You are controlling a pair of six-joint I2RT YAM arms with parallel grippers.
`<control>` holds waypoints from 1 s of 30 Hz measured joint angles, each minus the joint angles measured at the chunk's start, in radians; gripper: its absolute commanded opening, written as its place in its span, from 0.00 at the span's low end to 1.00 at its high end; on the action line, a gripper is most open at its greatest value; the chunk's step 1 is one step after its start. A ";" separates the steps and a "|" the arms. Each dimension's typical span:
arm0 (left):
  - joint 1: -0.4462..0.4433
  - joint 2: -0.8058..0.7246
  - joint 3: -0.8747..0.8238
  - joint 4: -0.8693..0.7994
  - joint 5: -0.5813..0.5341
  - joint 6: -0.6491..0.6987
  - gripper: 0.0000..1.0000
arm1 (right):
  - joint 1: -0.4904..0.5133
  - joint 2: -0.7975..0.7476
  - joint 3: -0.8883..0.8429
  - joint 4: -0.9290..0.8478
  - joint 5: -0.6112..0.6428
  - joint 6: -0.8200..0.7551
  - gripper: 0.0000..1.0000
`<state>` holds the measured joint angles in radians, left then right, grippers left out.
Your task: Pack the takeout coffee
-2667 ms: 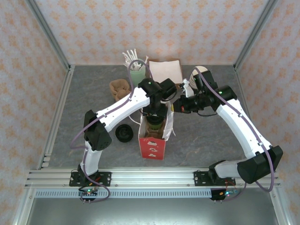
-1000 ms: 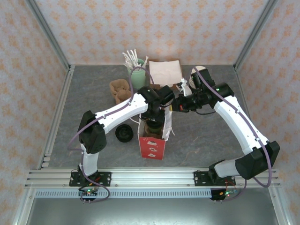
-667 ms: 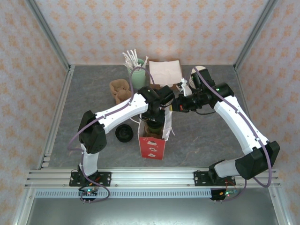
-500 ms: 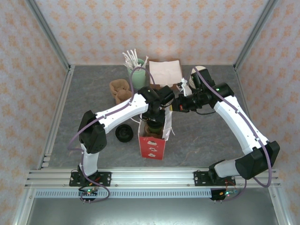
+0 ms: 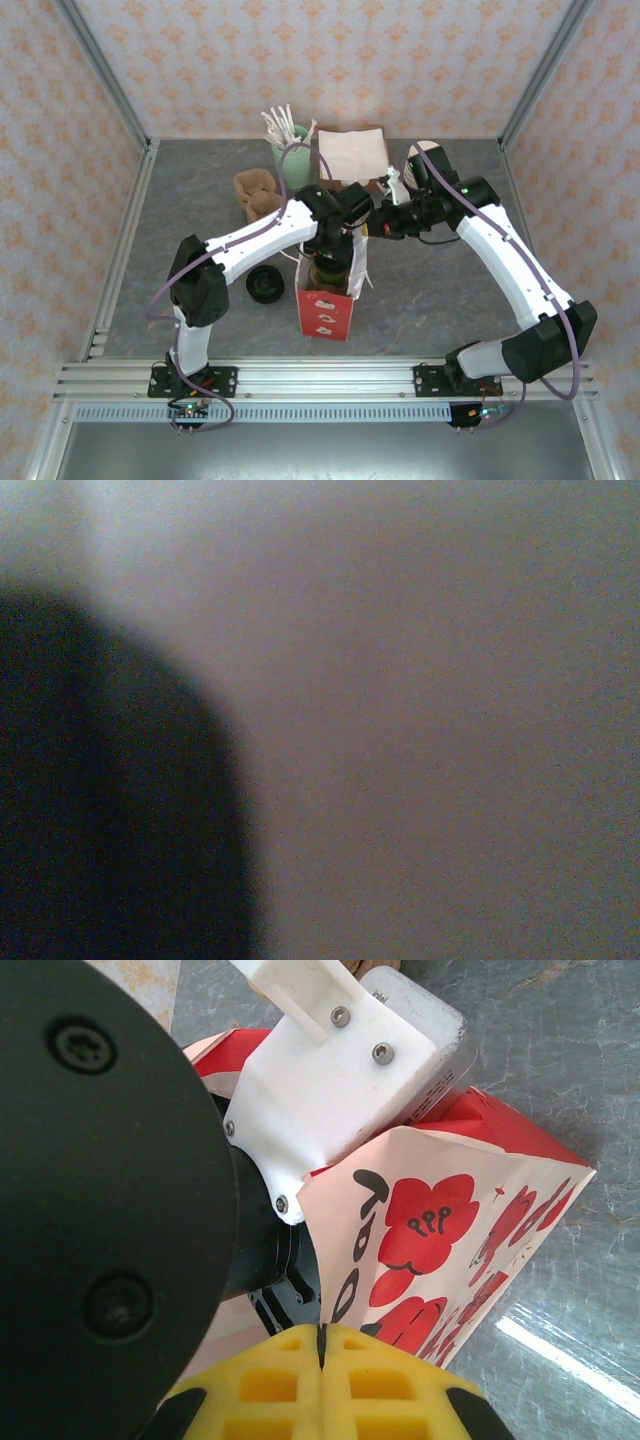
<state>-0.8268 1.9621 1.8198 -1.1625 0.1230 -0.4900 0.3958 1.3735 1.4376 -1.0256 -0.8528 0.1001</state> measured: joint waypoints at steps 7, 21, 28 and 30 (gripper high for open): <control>0.000 0.025 0.046 -0.023 0.005 0.002 0.77 | -0.004 0.000 0.002 0.005 0.000 0.000 0.03; 0.000 0.026 0.097 -0.056 0.019 0.002 0.84 | -0.004 0.000 0.002 0.019 -0.013 0.000 0.03; 0.000 0.031 0.111 -0.069 0.020 0.002 0.74 | -0.004 0.000 0.003 0.023 -0.019 0.000 0.04; 0.000 0.032 0.112 -0.071 0.020 0.000 0.70 | -0.004 0.000 0.002 0.025 -0.019 0.000 0.04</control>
<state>-0.8268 1.9945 1.9316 -1.2335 0.1432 -0.4896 0.3920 1.3735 1.4399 -1.0004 -0.8722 0.1005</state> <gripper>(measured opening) 0.731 0.042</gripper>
